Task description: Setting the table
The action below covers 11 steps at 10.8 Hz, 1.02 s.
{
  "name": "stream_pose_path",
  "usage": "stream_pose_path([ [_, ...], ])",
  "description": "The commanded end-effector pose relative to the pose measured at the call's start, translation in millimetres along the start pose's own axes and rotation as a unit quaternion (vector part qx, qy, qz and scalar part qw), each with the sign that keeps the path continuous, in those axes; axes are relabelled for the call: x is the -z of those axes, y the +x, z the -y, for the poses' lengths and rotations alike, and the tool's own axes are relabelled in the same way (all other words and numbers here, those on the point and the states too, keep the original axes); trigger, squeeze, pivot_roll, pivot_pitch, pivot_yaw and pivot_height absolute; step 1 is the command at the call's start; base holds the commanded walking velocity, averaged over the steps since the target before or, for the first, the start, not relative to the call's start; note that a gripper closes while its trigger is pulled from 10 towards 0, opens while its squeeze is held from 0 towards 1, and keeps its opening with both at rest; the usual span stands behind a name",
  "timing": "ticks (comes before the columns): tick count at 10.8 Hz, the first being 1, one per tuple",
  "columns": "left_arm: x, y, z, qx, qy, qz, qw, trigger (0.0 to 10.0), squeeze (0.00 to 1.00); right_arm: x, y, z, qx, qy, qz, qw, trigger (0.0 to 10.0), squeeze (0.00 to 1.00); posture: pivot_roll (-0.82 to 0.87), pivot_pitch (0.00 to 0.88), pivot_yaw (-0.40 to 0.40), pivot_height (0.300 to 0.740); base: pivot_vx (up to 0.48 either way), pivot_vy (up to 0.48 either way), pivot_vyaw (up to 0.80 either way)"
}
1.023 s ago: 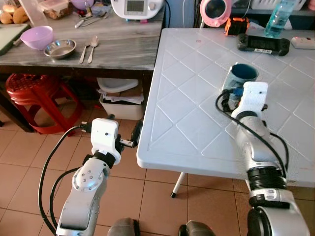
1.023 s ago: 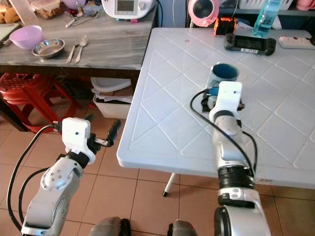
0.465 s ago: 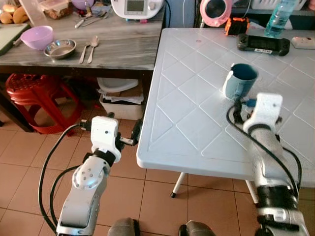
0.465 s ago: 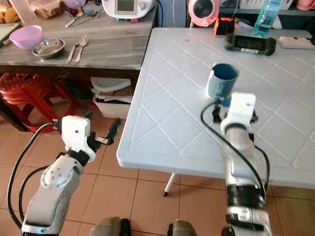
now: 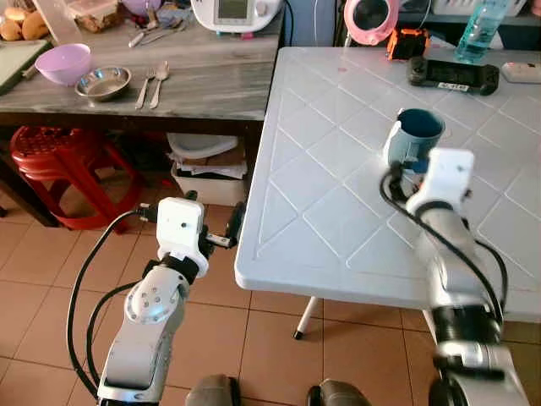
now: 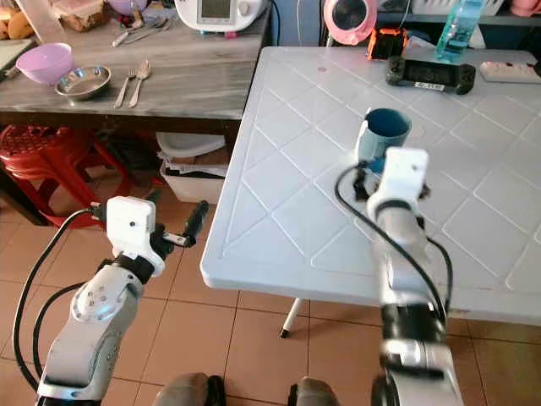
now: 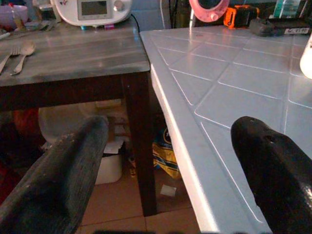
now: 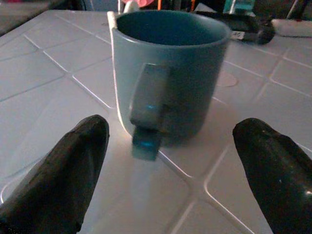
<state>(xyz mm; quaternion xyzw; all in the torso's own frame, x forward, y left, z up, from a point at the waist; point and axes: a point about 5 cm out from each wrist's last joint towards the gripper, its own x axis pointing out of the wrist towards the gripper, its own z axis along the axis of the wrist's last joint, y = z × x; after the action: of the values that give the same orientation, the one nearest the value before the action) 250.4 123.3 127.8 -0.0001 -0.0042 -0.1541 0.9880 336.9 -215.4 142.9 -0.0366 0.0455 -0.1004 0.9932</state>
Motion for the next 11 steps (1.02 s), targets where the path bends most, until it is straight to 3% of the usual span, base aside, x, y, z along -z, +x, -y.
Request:
stream_pose_path([
  [1, 1.5, -0.1, -1.9, -0.004, 0.003, -0.006, 1.000, 10.0, 0.00, -5.3, 4.0, -2.2, -0.007, -0.005, 0.006, 1.000, 10.0, 0.00, 0.06, 0.071, 0.068, 0.740, 0.000, 0.000, 0.00],
  [3, 1.8, -0.9, -2.2, -0.007, 0.002, -0.007, 1.000, 10.0, 0.00, -10.7, 7.1, 6.8, 0.008, -0.014, 0.013, 1.000, 10.0, 0.00, 0.06, 0.075, 0.065, 0.740, 0.000, 0.000, 0.00],
  [4, 2.0, -1.1, -2.2, -0.008, 0.002, -0.007, 1.000, 10.0, 0.00, -11.7, 8.9, 11.8, 0.009, -0.013, 0.014, 1.000, 6.6, 0.00, 0.06, 0.077, 0.067, 0.740, 0.000, 0.000, 0.00],
  [5, 2.1, -1.1, -2.5, -0.007, 0.002, -0.008, 1.000, 10.0, 0.00, -14.4, 11.0, 14.4, 0.007, -0.009, 0.020, 1.000, 0.0, 0.00, 0.06, 0.078, 0.069, 0.740, 0.000, 0.000, 0.00],
  [11, 1.7, 0.1, -4.5, -0.011, 0.009, -0.009, 1.000, 10.0, 0.00, -19.7, 22.8, 10.1, -0.011, -0.015, 0.022, 1.000, 0.0, 0.00, 0.07, 0.080, 0.075, 0.740, 0.000, 0.000, 0.00],
])
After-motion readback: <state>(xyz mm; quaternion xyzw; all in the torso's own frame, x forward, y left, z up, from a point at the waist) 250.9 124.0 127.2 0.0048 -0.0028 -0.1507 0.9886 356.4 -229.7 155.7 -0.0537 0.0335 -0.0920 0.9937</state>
